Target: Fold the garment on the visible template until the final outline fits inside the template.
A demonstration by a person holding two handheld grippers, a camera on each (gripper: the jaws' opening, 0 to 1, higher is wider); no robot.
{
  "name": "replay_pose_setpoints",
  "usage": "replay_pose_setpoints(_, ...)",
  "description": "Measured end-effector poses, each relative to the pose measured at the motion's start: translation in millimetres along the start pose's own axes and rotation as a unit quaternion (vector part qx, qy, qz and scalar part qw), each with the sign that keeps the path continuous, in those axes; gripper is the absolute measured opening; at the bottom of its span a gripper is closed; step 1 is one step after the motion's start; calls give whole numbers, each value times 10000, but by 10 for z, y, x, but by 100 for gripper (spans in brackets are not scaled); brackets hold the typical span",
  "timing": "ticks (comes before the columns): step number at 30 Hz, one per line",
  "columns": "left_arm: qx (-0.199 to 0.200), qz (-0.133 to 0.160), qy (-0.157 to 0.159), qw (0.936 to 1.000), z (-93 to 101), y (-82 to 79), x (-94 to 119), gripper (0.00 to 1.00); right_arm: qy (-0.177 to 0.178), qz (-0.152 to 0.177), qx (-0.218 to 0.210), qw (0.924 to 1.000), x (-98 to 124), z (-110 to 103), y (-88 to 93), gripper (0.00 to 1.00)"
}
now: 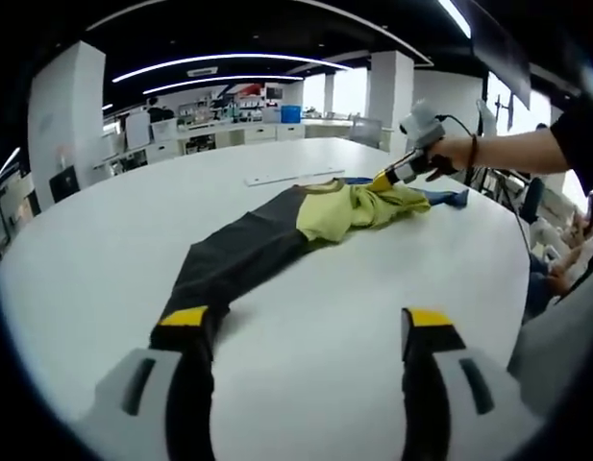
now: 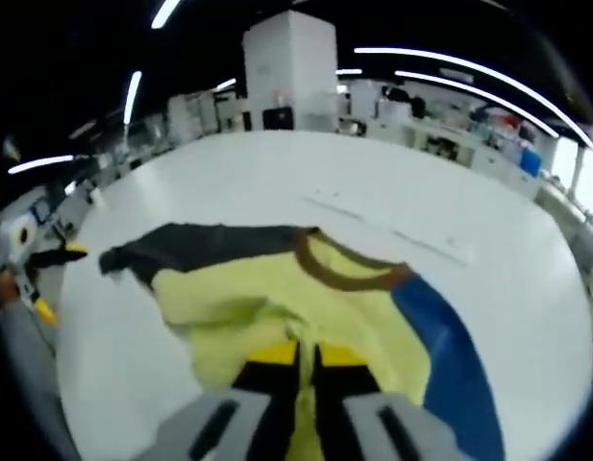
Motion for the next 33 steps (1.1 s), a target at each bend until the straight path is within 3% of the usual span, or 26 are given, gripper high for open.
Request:
replay_pose_setpoints(12, 6, 58, 37, 10000, 28, -51, -11, 74, 34, -37, -223, 9997, -4, -35, 28, 5)
replay_pose_setpoints(26, -75, 366, 209, 9991, 140, -301, -123, 76, -430, 195, 221, 9986, 361, -236, -61, 59)
replay_pose_setpoints(33, -133, 536, 369, 9978, 257, -506, -264, 76, -516, 184, 561, 9969, 557, -287, 78, 72)
Point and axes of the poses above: the point that each gripper's makers call its tool centre point, and the gripper's own axes: x roughly backward along the fingers, z roughly to its right, y roughly out of its underside, the point moved 3 cm from there along x, roughly backward along the fingers, and after that the axes turned 1 degree about -x, right-handed, at the moved point
